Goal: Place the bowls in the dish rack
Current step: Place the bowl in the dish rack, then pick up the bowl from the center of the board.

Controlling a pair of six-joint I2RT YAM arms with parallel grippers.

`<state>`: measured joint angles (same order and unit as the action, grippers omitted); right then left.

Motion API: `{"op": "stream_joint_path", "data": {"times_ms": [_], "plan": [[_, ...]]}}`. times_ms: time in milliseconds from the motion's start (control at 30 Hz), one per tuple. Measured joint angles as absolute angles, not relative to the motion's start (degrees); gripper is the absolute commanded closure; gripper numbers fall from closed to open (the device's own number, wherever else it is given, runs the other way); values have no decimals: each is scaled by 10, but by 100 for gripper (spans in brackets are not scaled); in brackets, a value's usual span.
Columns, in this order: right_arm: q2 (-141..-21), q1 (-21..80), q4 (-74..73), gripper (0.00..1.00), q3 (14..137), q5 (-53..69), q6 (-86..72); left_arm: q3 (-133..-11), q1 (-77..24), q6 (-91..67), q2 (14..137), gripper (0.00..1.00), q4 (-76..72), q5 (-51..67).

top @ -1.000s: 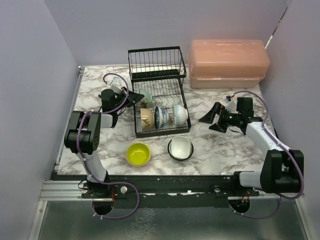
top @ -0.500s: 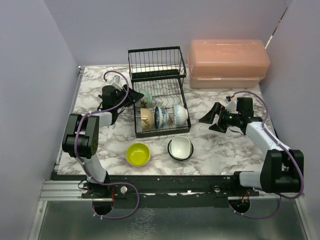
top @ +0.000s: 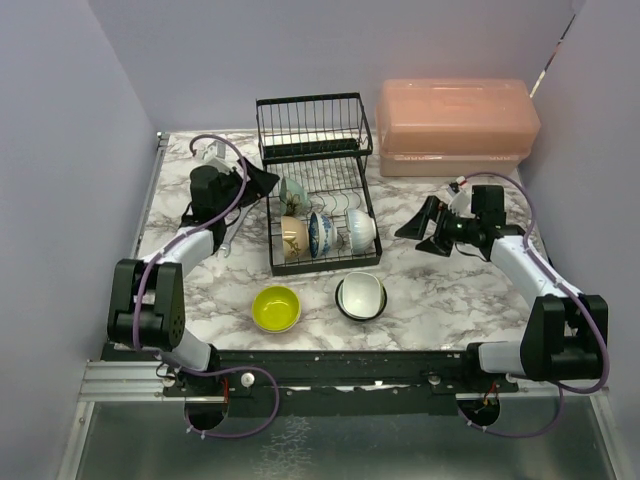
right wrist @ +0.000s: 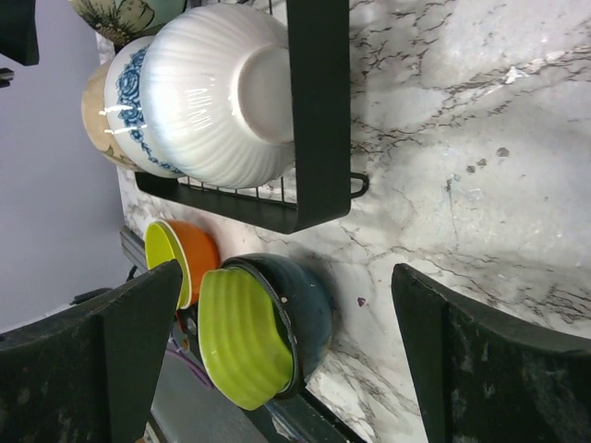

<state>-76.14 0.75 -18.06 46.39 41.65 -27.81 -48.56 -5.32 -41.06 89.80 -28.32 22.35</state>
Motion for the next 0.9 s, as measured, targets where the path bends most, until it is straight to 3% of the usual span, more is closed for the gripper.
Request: {"op": "stream_joint_path", "data": {"times_ms": [133, 233, 600, 900], "plan": [[-762, 22, -180, 0, 467, 417, -279, -479, -52, -371, 838, 13, -234, 195], [-762, 33, -180, 0, 467, 417, -279, -469, -48, -344, 790, 1, -194, 174], [-762, 57, -180, 0, 465, 417, -279, -388, -46, -283, 541, 1, -66, 86], [-751, 60, -181, 0, 449, 417, -279, -314, -46, -324, 443, 6, 23, 122]]}}
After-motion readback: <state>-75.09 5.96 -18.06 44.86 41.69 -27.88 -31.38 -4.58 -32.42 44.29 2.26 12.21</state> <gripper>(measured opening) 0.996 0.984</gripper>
